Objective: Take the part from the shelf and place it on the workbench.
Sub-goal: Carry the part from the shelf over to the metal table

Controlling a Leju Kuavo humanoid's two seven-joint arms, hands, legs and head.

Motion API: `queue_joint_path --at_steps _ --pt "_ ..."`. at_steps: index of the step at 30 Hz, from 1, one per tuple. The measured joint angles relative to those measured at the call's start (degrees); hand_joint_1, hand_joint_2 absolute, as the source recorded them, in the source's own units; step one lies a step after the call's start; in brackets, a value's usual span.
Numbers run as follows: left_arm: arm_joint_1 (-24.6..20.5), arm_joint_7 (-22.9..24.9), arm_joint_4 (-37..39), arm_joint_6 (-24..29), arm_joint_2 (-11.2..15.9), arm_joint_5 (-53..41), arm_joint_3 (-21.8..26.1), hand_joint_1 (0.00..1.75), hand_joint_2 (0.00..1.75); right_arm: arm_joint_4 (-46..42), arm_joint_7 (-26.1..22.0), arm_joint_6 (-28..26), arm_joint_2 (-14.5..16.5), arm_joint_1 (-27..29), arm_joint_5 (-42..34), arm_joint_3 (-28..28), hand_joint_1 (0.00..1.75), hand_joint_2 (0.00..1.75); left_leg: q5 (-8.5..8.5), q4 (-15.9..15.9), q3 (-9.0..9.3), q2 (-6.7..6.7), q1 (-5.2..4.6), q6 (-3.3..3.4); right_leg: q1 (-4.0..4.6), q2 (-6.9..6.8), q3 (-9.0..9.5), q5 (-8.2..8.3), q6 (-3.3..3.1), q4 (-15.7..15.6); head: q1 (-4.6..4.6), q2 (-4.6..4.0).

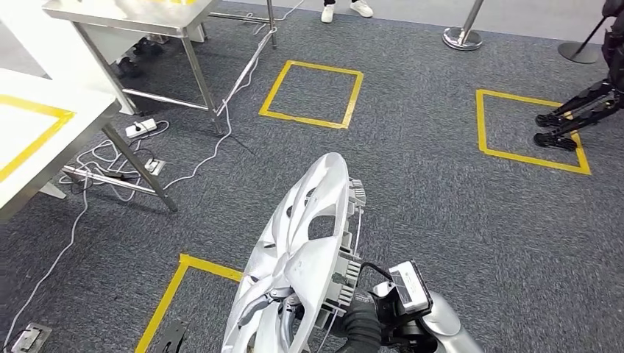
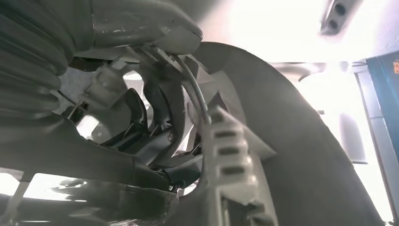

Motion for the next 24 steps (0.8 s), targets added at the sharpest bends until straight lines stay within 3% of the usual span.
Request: queue_joint_path --at_steps 2,3,4,6,7,10,12,14,16,17,18,20,22,24 --pt "0.1 0.0 0.0 0.0 -0.1 0.0 0.0 0.0 1.75 0.0 0.0 0.0 -0.1 0.0 0.0 0.0 1.75 1.75 -0.34 0.6 -0.1 -1.68 0.46 -0.75 -0.81 0.63 2.41 3.07 1.75 -5.8 0.03 0.0" --pt "0.1 0.0 0.0 0.0 -0.1 0.0 0.0 0.0 1.75 0.0 0.0 0.0 -0.2 0.0 0.0 0.0 1.75 1.75 -0.68 1.3 -0.37 -2.44 0.62 -1.32 -1.21 1.68 4.07 4.54 2.44 -9.5 0.09 0.0" --pt "0.1 0.0 0.0 0.0 -0.1 0.0 0.0 0.0 1.75 0.0 0.0 0.0 -0.2 0.0 0.0 0.0 1.75 1.75 -1.06 2.0 -0.79 -3.1 0.73 -1.9 -1.47 2.44 5.34 5.57 2.57 -12.2 0.12 0.0" --pt "0.2 0.0 0.0 0.0 -0.1 0.0 0.0 0.0 1.75 0.0 0.0 0.0 -0.2 0.1 0.0 0.0 1.75 1.75 -1.47 2.9 -1.65 -3.86 0.77 -2.74 -1.47 3.24 5.96 6.03 1.91 -13.8 0.08 0.0" --pt "0.2 0.0 0.0 0.0 0.0 0.0 0.0 0.0 1.75 0.0 0.0 0.0 -0.2 0.1 0.0 0.0 1.75 1.75 -1.49 3.0 -1.86 -4.01 0.79 -2.89 -1.34 2.89 5.91 6.07 1.51 -13.8 0.01 0.0" --pt "0.3 0.0 0.0 0.0 0.0 -0.1 0.0 0.0 1.75 0.0 0.0 0.0 -0.1 0.0 0.0 0.0 1.75 1.75 -1.45 3.0 -1.98 -4.24 1.02 -3.1 -1.3 2.54 5.86 6.13 1.09 -13.8 -0.02 0.0" --pt "0.4 0.0 0.0 0.0 -0.1 -0.3 0.0 0.0 1.75 0.0 0.0 0.0 0.1 -0.1 0.1 0.0 1.75 1.75 -3.75 7.3 -4.16 -1.58 1.24 -3.61 -1.09 1.11 6.04 6.1 0.05 -13.9 -0.15 0.0" --pt "0.3 0.0 0.0 0.1 -0.1 -0.4 0.0 0.0 1.75 0.0 0.0 0.0 0.3 -0.1 0.1 0.0 1.75 1.75 -7.47 15.6 -8.39 1.62 1.29 -3.98 -0.55 -0.7 6.2 5.91 -0.83 -14.0 -0.28 0.0" --pt "0.3 0.0 0.0 0.0 -0.2 -0.4 0.0 0.0 1.75 0.0 0.0 0.0 0.3 -0.1 0.2 0.0 1.75 1.75 -8.19 19.5 -10.65 2.01 1.27 -3.83 -0.08 -2.01 6.23 5.72 -1.1 -14.0 -0.29 0.0" --pt "0.3 0.0 0.0 0.0 -0.2 -0.4 0.0 0.0 1.75 0.0 0.0 0.0 0.3 -0.1 0.2 0.0 1.75 1.75 -7.11 18.4 -10.21 2.14 1.21 -3.58 0.13 -2.62 6.3 5.63 -1.2 -14.0 -0.29 0.0" --pt "0.3 0.0 0.0 0.0 -0.2 -0.4 0.0 0.0 1.75 0.0 0.0 0.0 0.3 -0.1 0.2 0.0 1.75 1.75 -5.26 15.2 -8.54 2.57 1.05 -3.16 0.31 -3.22 6.44 5.54 -1.29 -14.0 -0.3 0.0" --pt "0.2 0.0 0.0 0.1 -0.1 -0.4 0.0 0.0 1.75 0.0 0.0 0.0 0.4 -0.1 0.2 0.0 1.75 1.75 -2.43 7.6 -4.48 5.06 0.29 -2.08 0.61 -4.31 6.8 5.35 -1.31 -14.2 -0.23 0.0" --pt "0.0 0.0 -0.1 0.1 -0.1 -0.4 0.0 0.0 1.75 0.0 0.0 0.0 0.4 -0.1 0.2 0.0 1.75 1.75 -1.78 4.0 -2.7 6.68 -0.44 -1.34 0.7 -5.3 7.02 5.21 -1.03 -14.4 -0.22 0.0" --pt "-0.1 0.0 -0.1 0.1 0.1 -0.5 0.0 0.0 1.75 0.0 0.0 0.0 0.4 -0.1 0.2 0.0 1.75 1.75 -1.53 3.4 -2.38 5.65 -0.69 -0.96 0.78 -6.41 7.25 5.1 -0.58 -14.7 -0.28 0.0"
